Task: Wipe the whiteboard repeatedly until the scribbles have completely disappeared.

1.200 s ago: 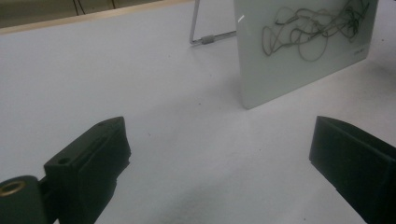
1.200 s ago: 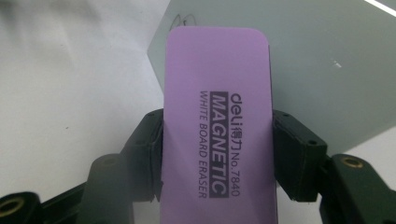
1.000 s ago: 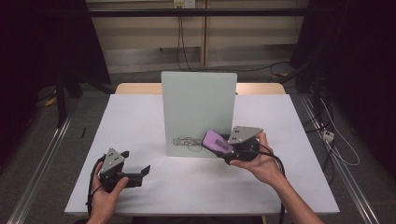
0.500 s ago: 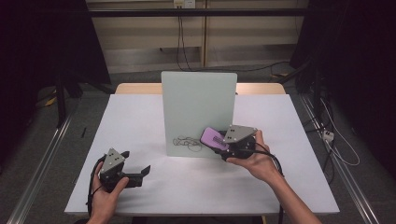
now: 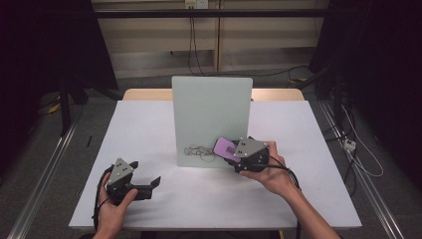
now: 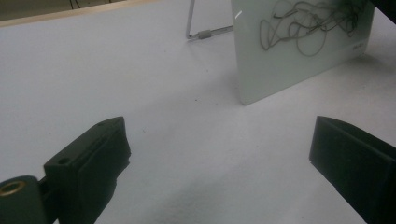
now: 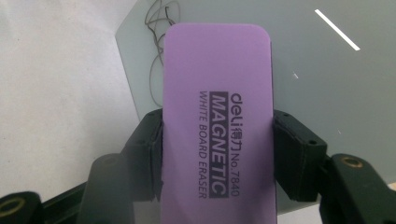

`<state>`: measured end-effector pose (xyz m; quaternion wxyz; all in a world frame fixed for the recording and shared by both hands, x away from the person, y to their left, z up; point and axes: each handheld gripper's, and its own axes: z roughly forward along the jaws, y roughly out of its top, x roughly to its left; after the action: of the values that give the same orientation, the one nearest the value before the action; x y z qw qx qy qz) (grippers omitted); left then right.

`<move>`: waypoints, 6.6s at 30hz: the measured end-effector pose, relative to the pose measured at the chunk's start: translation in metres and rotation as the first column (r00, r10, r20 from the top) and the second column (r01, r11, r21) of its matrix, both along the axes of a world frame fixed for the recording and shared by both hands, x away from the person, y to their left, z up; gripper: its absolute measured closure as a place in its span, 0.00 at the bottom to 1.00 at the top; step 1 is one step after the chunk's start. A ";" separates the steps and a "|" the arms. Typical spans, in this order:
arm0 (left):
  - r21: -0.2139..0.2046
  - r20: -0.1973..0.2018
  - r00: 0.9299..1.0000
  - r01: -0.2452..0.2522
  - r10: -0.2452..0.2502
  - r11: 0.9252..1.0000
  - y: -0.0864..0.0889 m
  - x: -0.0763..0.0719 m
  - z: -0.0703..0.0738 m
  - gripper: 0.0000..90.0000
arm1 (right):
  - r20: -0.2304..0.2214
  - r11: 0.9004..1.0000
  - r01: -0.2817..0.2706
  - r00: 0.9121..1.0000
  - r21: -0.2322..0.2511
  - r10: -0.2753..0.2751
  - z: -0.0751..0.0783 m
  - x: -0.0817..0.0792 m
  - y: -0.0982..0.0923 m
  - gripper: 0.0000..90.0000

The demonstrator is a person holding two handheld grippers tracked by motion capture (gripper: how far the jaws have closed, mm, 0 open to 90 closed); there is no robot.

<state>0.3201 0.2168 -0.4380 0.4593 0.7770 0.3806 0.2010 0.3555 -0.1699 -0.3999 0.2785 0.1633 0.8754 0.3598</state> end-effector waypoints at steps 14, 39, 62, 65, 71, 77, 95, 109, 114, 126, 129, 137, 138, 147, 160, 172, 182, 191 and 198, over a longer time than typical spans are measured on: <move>0.001 0.002 1.000 0.005 -0.005 1.000 0.000 0.000 0.000 0.05 | -0.020 1.000 -0.018 1.000 0.009 0.018 -0.014 -0.002 0.011 0.46; 0.001 0.000 1.000 0.006 -0.006 1.000 0.000 0.000 0.000 0.05 | -0.015 0.999 -0.037 0.999 0.020 0.037 -0.019 -0.001 0.020 0.46; 0.004 0.000 1.000 0.012 -0.012 1.000 -0.001 0.000 0.000 0.05 | 0.032 0.998 0.014 0.999 0.055 -0.016 -0.008 -0.002 0.004 0.46; 0.004 -0.003 1.000 0.015 -0.014 1.000 -0.001 0.000 0.000 0.05 | 0.023 0.998 0.009 1.000 0.057 -0.011 -0.011 -0.002 0.007 0.46; 0.003 -0.001 1.000 0.017 -0.017 1.000 -0.001 0.000 0.000 0.05 | 0.009 0.999 -0.010 1.000 0.046 0.010 -0.019 -0.002 0.017 0.46; 0.004 -0.002 1.000 0.014 -0.014 1.000 -0.001 0.000 0.000 0.05 | -0.002 0.999 -0.023 1.000 0.043 0.023 -0.024 -0.002 0.021 0.46; 0.011 0.003 1.000 0.014 -0.015 1.000 -0.001 0.000 0.001 0.05 | -0.021 0.998 -0.051 0.998 0.032 0.052 -0.032 -0.001 0.036 0.46; 0.015 -0.004 1.000 0.008 -0.008 1.000 0.000 0.001 0.000 0.05 | -0.032 0.997 -0.073 0.997 0.039 0.074 -0.033 0.003 0.050 0.46; 0.015 0.000 1.000 0.008 -0.008 1.000 0.000 0.000 0.001 0.05 | -0.035 0.996 -0.079 0.996 0.038 0.080 -0.031 0.005 0.058 0.46; 0.010 0.000 1.000 0.008 -0.008 1.000 0.001 0.000 0.001 0.05 | -0.038 0.995 -0.093 0.995 0.035 0.095 -0.030 0.009 0.074 0.46; 0.008 0.002 1.000 0.008 -0.008 1.000 0.001 0.000 0.001 0.05 | -0.041 0.995 -0.097 0.994 0.038 0.099 -0.030 0.010 0.079 0.46; 0.008 0.006 1.000 0.010 -0.010 1.000 0.002 -0.001 0.002 0.05 | -0.045 0.994 -0.105 0.993 0.027 0.106 -0.030 0.012 0.091 0.46; 0.009 0.007 1.000 0.008 -0.008 1.000 0.003 -0.001 0.002 0.05 | -0.045 0.994 -0.103 0.993 0.028 0.105 -0.030 0.012 0.092 0.46; 0.010 0.006 1.000 0.008 -0.008 1.000 0.003 0.000 0.002 0.05 | -0.013 0.997 -0.059 0.998 0.046 0.060 -0.021 0.011 0.085 0.46; 0.014 0.005 1.000 0.011 -0.011 1.000 0.002 0.000 0.001 0.05 | 0.048 0.995 0.001 0.999 0.100 -0.006 0.010 0.017 0.061 0.46; 0.004 -0.005 1.000 0.014 -0.014 1.000 0.002 0.000 0.001 0.05 | 0.042 0.997 -0.029 0.999 0.071 0.026 -0.004 0.013 0.065 0.46; 0.002 -0.009 1.000 0.008 -0.008 1.000 0.002 0.000 0.001 0.05 | 0.036 0.997 -0.053 0.998 0.063 0.050 -0.037 -0.005 0.032 0.46; 0.009 -0.012 1.000 0.010 -0.009 1.000 0.001 0.001 0.000 0.05 | 0.028 0.998 -0.016 1.000 0.056 0.015 -0.039 -0.013 0.003 0.46; 0.012 -0.007 1.000 0.009 -0.009 1.000 0.000 0.001 0.000 0.05 | 0.012 0.997 -0.022 1.000 0.071 0.021 -0.042 -0.011 0.008 0.46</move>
<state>0.3213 0.2165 -0.4382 0.4540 0.7823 0.3775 0.1985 0.3448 -0.1616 -0.4416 0.2736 0.1617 0.8620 0.3948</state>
